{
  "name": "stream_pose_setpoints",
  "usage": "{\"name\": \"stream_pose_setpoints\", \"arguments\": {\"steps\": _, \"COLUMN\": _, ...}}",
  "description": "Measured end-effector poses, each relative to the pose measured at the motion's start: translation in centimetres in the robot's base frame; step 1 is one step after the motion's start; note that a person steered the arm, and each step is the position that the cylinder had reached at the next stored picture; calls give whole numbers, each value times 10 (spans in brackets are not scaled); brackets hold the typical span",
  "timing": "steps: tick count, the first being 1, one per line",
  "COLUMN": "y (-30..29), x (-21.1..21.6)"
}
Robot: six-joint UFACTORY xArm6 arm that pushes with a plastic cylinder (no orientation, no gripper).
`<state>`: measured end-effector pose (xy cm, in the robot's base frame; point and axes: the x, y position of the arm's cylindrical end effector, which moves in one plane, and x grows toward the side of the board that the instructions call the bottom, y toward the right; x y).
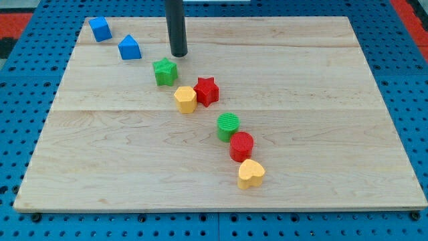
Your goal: Slide the green star closer to yellow hexagon
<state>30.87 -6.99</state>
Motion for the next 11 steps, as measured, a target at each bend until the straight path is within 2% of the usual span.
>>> {"name": "stream_pose_setpoints", "arguments": {"steps": 3, "y": -21, "x": 22}}
{"name": "stream_pose_setpoints", "arguments": {"steps": 5, "y": -65, "x": 24}}
{"name": "stream_pose_setpoints", "arguments": {"steps": 6, "y": -33, "x": 26}}
{"name": "stream_pose_setpoints", "arguments": {"steps": 7, "y": -40, "x": 32}}
{"name": "stream_pose_setpoints", "arguments": {"steps": 8, "y": -80, "x": 31}}
{"name": "stream_pose_setpoints", "arguments": {"steps": 10, "y": -11, "x": 43}}
{"name": "stream_pose_setpoints", "arguments": {"steps": 11, "y": -9, "x": 43}}
